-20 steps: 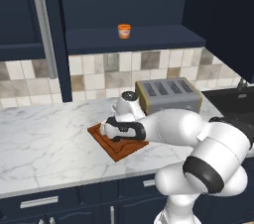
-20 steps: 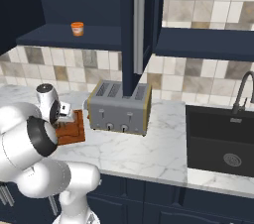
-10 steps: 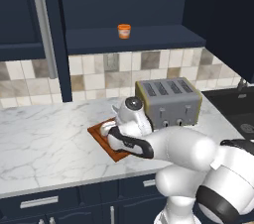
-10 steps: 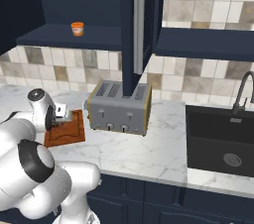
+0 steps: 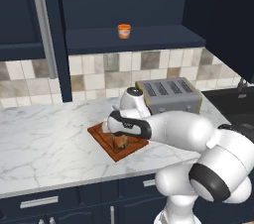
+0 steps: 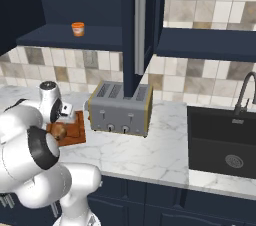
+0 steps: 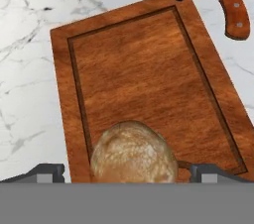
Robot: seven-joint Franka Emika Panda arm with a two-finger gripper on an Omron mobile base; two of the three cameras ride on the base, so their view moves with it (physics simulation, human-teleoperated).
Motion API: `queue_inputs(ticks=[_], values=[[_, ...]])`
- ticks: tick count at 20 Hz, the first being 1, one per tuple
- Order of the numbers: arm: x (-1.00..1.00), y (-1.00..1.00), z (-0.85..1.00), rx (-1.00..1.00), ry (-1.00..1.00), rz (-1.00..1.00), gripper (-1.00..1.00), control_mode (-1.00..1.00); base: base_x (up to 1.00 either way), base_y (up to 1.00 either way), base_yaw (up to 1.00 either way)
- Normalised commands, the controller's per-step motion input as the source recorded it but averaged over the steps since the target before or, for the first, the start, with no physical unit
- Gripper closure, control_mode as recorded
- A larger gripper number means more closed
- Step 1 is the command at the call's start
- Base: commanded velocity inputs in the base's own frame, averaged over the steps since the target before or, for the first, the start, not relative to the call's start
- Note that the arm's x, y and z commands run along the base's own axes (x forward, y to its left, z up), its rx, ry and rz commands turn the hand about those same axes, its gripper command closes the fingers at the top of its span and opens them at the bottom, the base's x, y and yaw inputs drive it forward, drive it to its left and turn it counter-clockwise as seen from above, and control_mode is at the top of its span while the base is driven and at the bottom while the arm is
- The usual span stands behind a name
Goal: Pick the bread, place it on the cutting board, pick the jam, place it on the counter, and close the cabinet.
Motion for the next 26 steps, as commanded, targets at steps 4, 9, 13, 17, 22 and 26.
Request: queue_inputs(ticks=[4, 9, 13, 17, 22, 26], values=[[0.14, 0.00, 0.06, 0.00, 0.16, 0.00, -1.00, -1.00, 0.00, 0.00, 0.00], [-0.07, 0.00, 0.28, -0.03, -0.08, 0.00, -1.00, -1.00, 0.00, 0.00, 0.00], [-0.16, 0.00, 0.38, -0.07, -0.22, 0.00, -1.00, -1.00, 0.00, 0.00, 0.00], [-0.15, 0.00, 0.37, -0.05, -0.22, 0.00, -1.00, -1.00, 0.00, 0.00, 0.00], [-0.07, -0.04, 0.34, -0.01, -0.17, 0.00, -1.00, -1.00, 0.00, 0.00, 0.00], [-0.05, -0.16, 0.41, 0.00, -0.07, 0.00, -1.00, -1.00, 0.00, 0.00, 0.00]])
